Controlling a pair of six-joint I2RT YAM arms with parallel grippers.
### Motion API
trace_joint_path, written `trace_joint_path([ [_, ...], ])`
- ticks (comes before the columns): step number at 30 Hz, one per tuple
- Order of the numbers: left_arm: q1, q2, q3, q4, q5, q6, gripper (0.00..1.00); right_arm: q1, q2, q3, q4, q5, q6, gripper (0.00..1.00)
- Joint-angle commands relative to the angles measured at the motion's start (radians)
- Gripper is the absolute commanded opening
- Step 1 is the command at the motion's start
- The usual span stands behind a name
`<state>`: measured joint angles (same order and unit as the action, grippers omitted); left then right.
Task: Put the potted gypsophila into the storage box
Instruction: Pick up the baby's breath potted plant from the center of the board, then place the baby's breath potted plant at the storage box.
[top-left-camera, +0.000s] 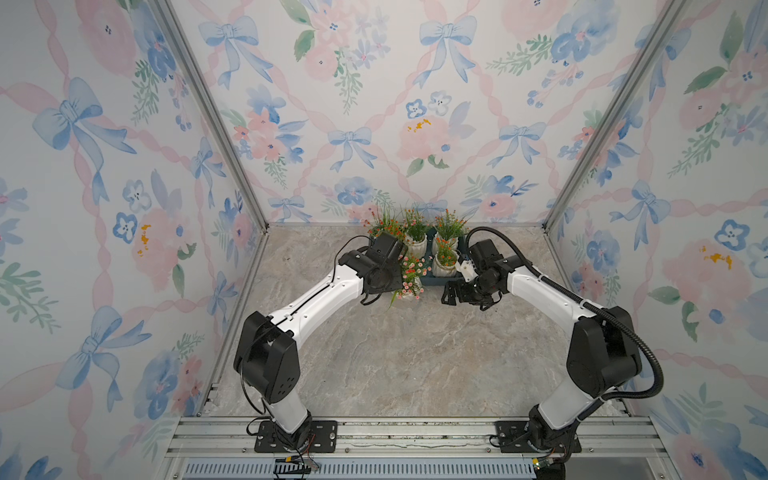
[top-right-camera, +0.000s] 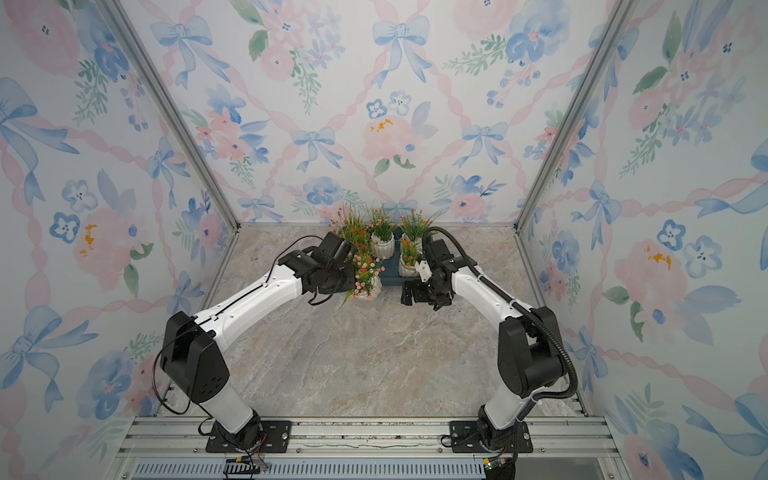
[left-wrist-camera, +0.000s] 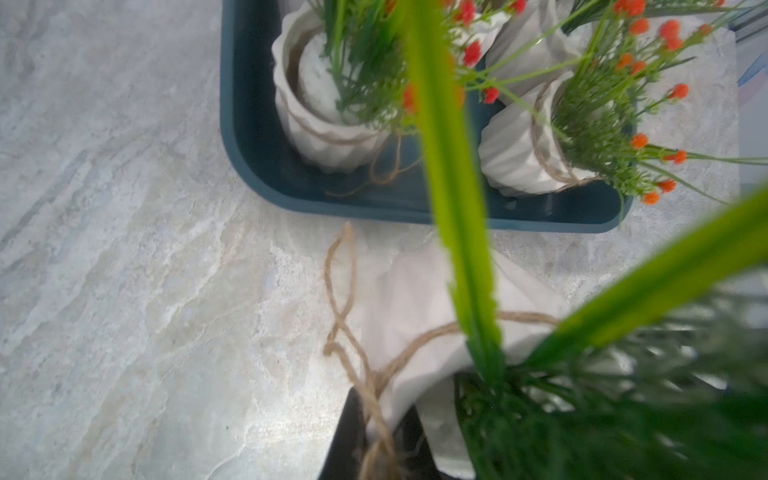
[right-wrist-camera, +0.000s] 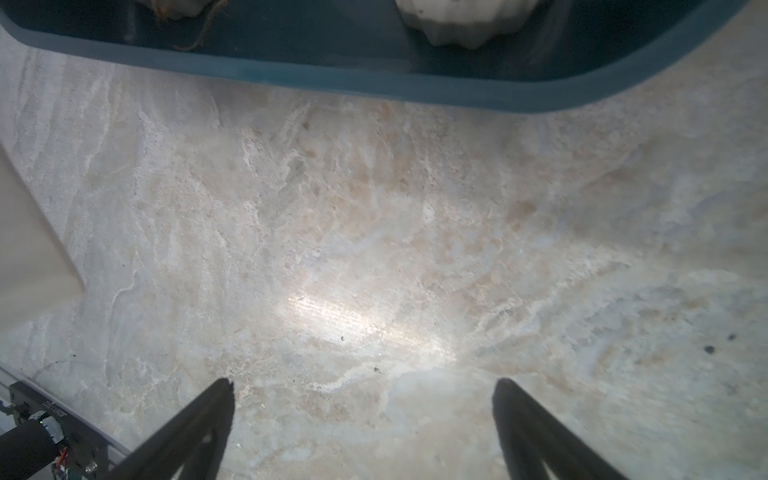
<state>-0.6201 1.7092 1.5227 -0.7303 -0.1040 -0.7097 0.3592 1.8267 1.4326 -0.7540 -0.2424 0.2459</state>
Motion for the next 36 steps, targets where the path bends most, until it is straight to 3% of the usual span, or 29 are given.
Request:
trace_joint_path([
  [1,0.009,0.05,0.099,0.028,0.007,0.095,0.0,-0.017,-0.055,-0.039,-0.042,0.034,-0.011,0.98],
  [17,0.049,0.411,0.588,-0.016,0.037,0.275,0.0,-0.071,-0.166,-0.133,-0.07,0.066,-0.029,0.98],
  [36,0.063,0.563,0.715,-0.015,-0.015,0.384,0.0,-0.088,-0.179,-0.135,-0.068,0.057,-0.036,0.98],
])
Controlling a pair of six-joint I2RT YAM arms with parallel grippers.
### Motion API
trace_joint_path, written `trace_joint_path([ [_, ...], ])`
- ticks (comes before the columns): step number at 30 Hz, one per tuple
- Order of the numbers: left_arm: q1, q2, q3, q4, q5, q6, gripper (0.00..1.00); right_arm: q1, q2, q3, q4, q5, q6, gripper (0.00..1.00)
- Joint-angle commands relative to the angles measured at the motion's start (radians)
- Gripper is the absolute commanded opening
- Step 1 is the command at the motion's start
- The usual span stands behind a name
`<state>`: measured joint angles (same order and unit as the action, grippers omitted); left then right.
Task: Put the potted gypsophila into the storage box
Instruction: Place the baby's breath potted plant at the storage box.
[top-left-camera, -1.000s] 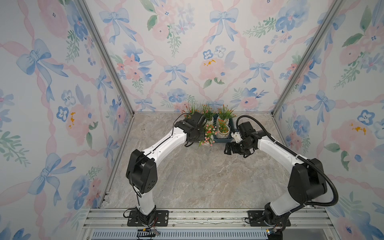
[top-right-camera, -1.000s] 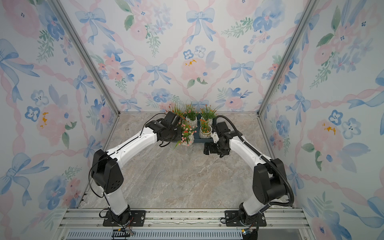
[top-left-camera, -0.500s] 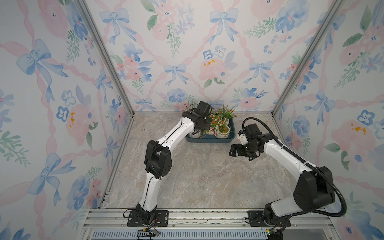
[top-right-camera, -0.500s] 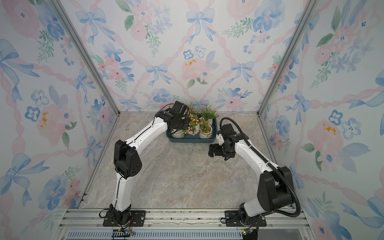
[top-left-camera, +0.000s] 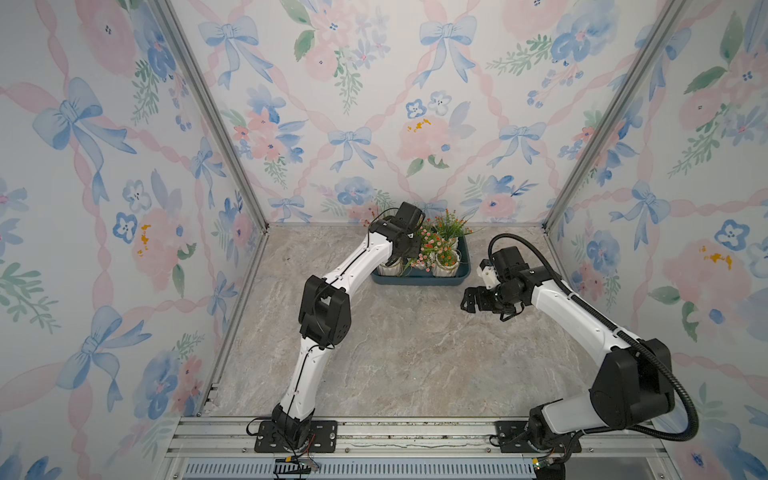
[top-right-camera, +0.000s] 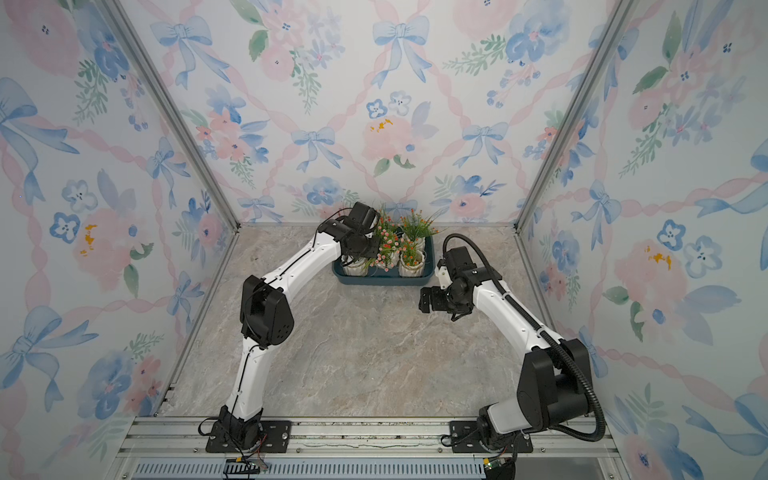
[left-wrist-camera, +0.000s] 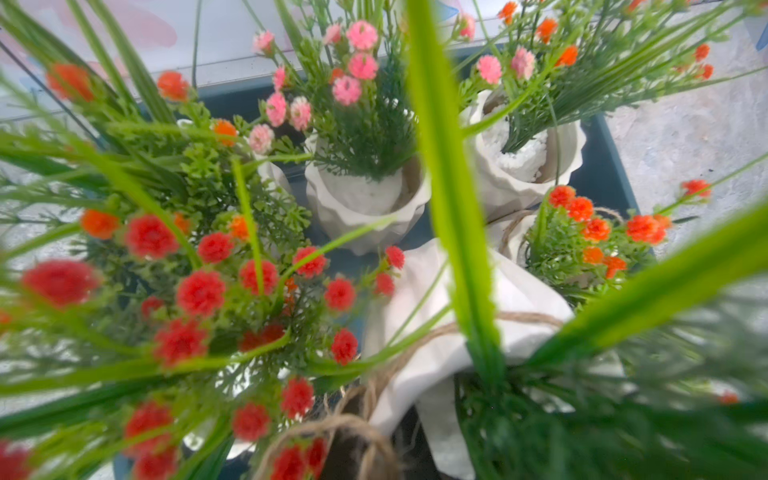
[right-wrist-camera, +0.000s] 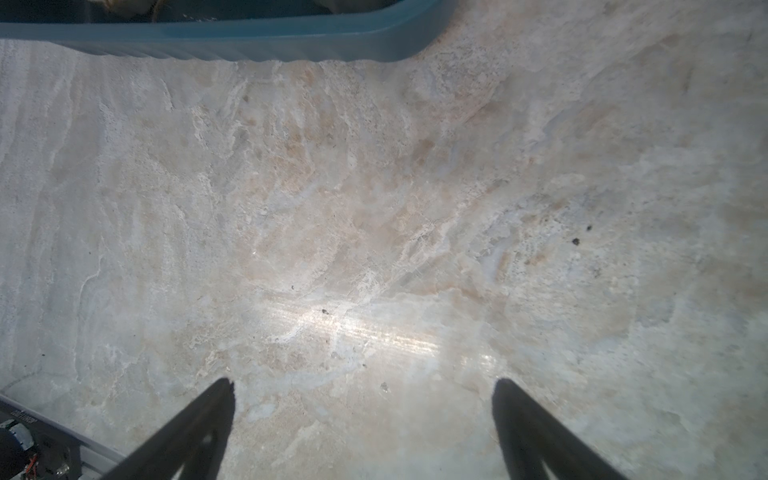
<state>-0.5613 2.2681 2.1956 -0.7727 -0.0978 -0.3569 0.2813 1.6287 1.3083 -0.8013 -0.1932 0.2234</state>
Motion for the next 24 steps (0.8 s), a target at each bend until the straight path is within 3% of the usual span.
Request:
trace_joint_path([
  [1,0.004,0.009,0.043,0.026,-0.028,0.035,0.0,-0.011,0.021,-0.011,-0.021,0.008,-0.016,0.98],
  [11,0.004,0.044,0.042,0.027,-0.065,0.098,0.0,-0.013,0.021,-0.005,-0.019,0.001,-0.015,0.98],
  [24,0.008,0.096,0.069,0.026,-0.003,0.139,0.0,-0.013,0.06,-0.001,-0.016,-0.007,-0.015,0.98],
])
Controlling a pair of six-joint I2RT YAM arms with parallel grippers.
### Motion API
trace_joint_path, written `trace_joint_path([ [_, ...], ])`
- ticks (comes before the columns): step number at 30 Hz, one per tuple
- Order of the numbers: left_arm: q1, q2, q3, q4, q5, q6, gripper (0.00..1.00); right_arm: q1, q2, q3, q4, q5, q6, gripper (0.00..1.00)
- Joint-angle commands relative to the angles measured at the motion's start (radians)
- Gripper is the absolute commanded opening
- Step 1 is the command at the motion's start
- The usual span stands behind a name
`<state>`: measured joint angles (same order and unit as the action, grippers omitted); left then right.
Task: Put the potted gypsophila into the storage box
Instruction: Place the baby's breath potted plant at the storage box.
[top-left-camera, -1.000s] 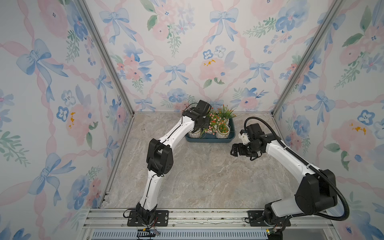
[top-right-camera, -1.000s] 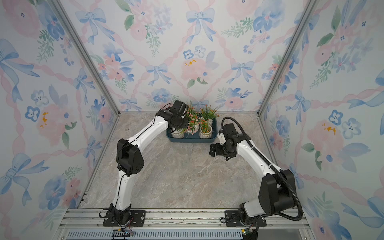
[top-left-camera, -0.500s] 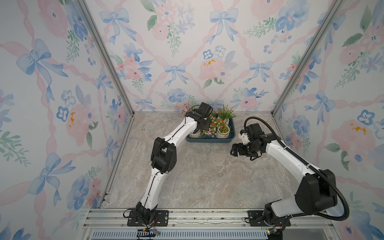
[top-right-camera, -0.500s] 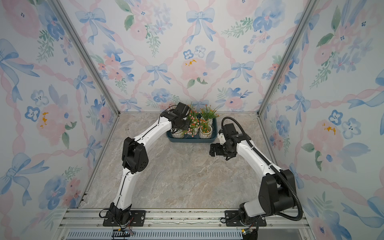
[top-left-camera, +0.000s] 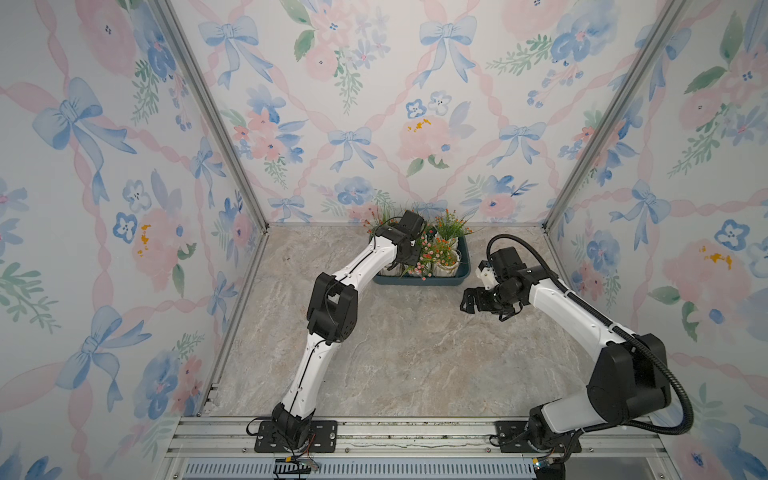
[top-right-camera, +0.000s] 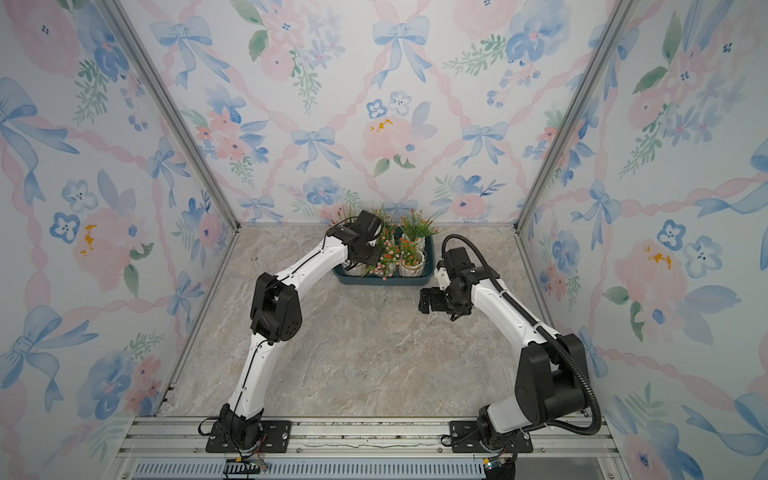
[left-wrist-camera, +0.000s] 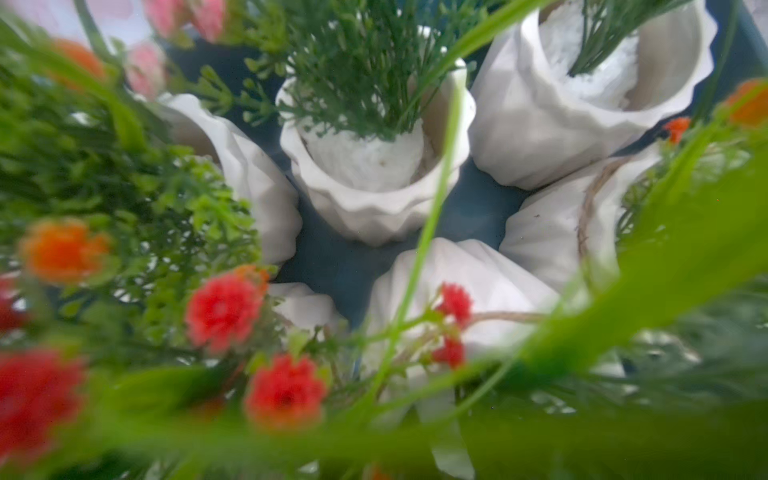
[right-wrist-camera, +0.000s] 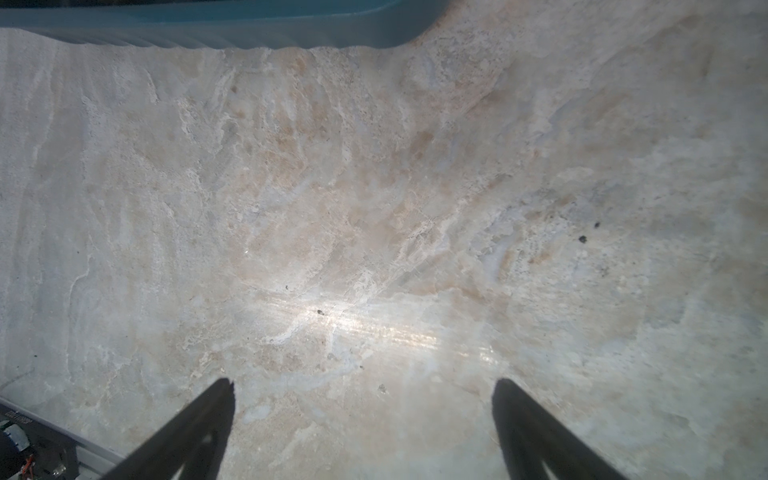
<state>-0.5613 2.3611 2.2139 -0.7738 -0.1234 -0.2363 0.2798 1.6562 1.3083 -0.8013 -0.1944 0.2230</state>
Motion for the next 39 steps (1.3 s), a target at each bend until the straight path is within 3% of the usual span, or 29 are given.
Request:
trace_joint_path([
  [1,0.01,0.008,0.056,0.027,0.028,0.018,0.0,-0.011,0.036,-0.003,-0.016,-0.005,-0.015,0.98],
  [31,0.026,0.052,0.052,0.027,0.062,0.027,0.0,-0.011,0.046,-0.005,-0.013,-0.006,-0.015,0.98],
  [39,0.026,0.048,0.05,0.028,0.057,0.027,0.11,-0.011,0.046,-0.008,-0.013,-0.007,-0.017,0.98],
])
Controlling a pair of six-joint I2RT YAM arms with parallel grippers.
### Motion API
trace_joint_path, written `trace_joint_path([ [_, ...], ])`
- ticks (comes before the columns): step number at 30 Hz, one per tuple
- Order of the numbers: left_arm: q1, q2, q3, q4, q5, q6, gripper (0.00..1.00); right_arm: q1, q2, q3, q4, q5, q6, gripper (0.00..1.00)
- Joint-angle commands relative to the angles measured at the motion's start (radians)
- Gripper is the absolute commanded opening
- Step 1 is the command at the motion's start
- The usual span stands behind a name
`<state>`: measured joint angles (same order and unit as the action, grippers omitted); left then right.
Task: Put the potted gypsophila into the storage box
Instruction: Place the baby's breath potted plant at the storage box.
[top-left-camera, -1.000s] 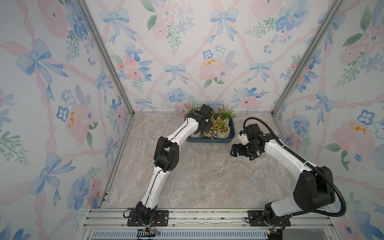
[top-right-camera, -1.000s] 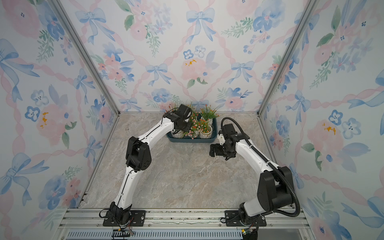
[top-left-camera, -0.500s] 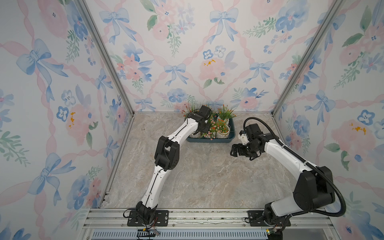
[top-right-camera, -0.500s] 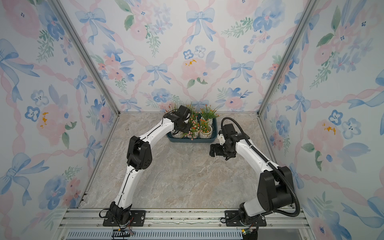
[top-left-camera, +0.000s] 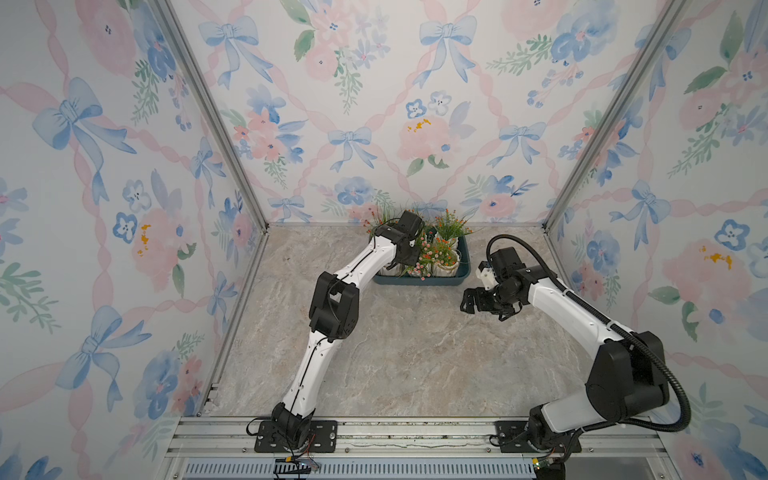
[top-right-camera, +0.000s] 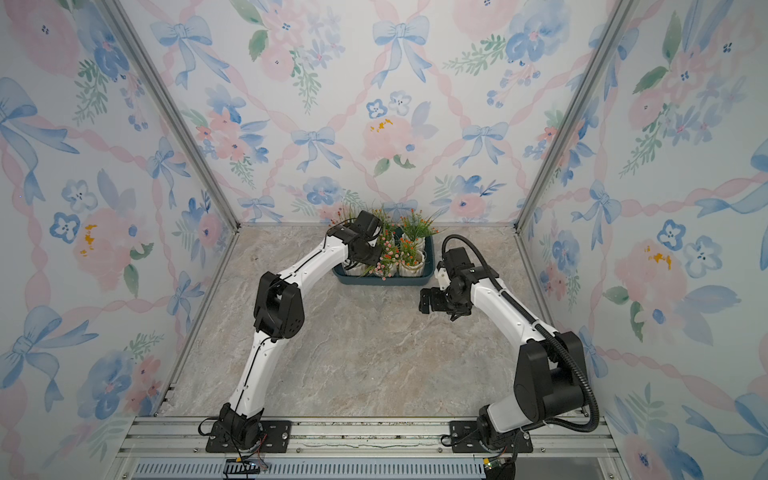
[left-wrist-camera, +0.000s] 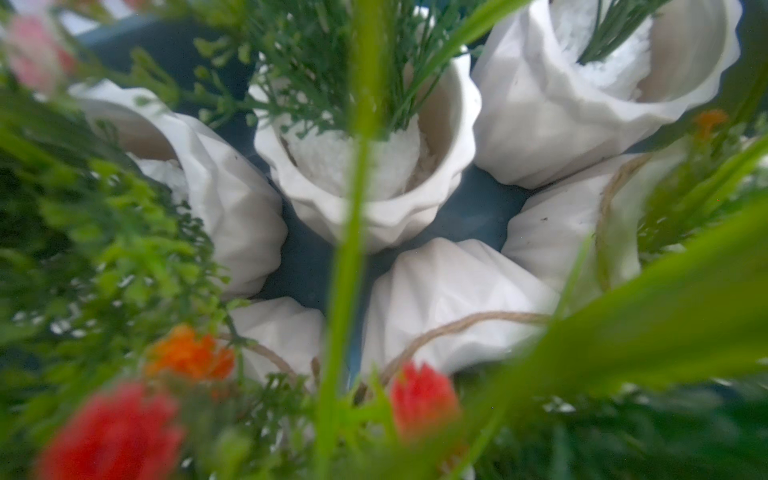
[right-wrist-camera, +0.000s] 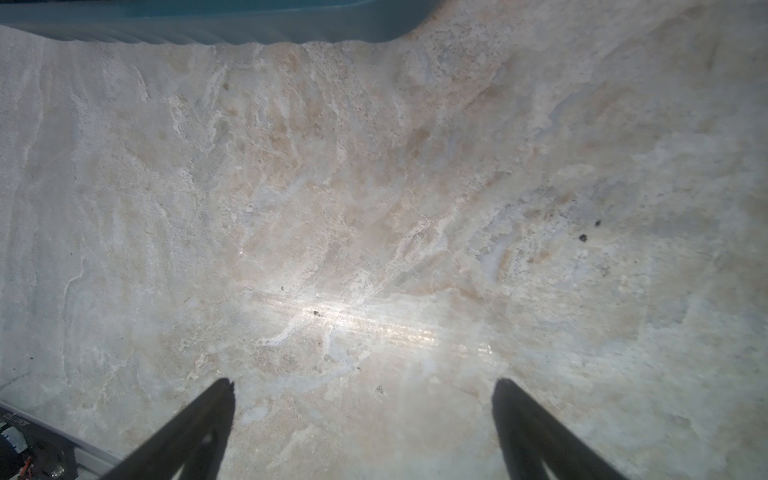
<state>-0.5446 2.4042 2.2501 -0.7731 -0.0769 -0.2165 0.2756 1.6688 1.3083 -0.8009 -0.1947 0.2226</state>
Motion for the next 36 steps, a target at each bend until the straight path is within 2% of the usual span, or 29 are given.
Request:
trace_joint_path([
  [1,0.01,0.003,0.015,0.026,0.009,0.008,0.12,-0.007,0.035,-0.006,-0.014,-0.005,-0.016,0.98],
  [7,0.014,-0.003,0.014,0.027,0.009,0.007,0.2,-0.007,0.034,-0.006,-0.014,-0.006,-0.014,0.98],
  [21,0.018,-0.017,0.013,0.027,0.002,0.008,0.26,-0.007,0.027,-0.007,-0.017,-0.006,-0.014,0.98],
  [26,0.021,-0.044,-0.003,0.027,-0.011,0.006,0.36,-0.007,0.025,-0.004,-0.021,-0.006,-0.013,0.98],
  [32,0.032,-0.109,-0.037,0.027,-0.038,-0.003,0.64,-0.003,0.019,0.002,-0.03,-0.002,-0.007,0.98],
  [36,0.036,-0.167,-0.049,0.027,-0.03,-0.017,0.75,0.006,0.015,0.018,-0.045,0.012,-0.007,0.98],
])
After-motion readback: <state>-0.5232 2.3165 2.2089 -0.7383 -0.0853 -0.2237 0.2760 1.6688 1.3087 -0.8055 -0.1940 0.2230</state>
